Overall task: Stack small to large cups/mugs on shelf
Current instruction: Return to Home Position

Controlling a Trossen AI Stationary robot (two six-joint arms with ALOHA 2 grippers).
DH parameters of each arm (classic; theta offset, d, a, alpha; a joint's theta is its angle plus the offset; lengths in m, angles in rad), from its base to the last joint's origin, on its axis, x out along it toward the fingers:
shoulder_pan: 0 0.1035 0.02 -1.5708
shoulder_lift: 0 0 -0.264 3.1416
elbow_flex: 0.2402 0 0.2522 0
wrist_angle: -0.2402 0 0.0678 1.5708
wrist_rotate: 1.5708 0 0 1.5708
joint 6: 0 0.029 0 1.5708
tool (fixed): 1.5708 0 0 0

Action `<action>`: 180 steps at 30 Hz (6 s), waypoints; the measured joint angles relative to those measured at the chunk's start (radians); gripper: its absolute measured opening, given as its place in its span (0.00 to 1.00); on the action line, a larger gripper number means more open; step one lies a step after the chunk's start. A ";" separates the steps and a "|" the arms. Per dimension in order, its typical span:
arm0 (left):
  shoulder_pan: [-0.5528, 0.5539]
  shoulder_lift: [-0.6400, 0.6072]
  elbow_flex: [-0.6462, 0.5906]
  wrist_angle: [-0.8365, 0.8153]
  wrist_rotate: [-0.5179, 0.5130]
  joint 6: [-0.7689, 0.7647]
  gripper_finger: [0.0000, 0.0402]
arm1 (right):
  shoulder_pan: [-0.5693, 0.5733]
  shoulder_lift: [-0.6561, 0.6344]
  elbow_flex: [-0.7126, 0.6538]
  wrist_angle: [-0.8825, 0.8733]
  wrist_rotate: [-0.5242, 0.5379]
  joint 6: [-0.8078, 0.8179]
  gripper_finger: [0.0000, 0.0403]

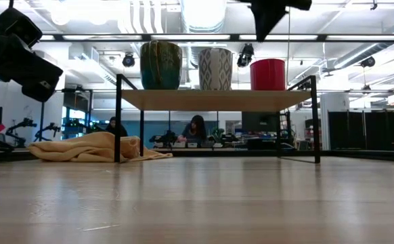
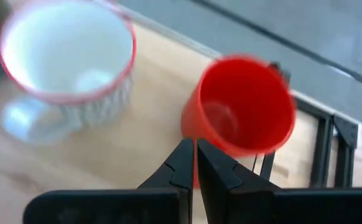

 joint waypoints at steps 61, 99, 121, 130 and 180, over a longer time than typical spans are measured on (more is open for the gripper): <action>0.000 0.000 0.000 0.000 0.000 0.000 0.00 | -0.561 -0.017 -0.125 0.143 -0.474 -0.230 0.03; 0.000 0.000 0.000 0.000 0.000 0.000 0.00 | 0.548 -0.380 -0.088 0.760 -0.017 -0.438 0.03; 0.000 -0.001 0.000 0.000 0.000 0.000 0.00 | 0.575 -0.966 -1.146 1.661 -0.002 -0.769 0.03; 0.000 -0.001 0.000 0.000 0.000 0.000 0.00 | 0.568 -1.168 -1.395 1.712 0.018 -0.767 0.03; 0.000 0.000 0.000 0.000 0.000 0.000 0.00 | 0.569 -1.496 -1.876 1.688 0.050 -0.842 0.03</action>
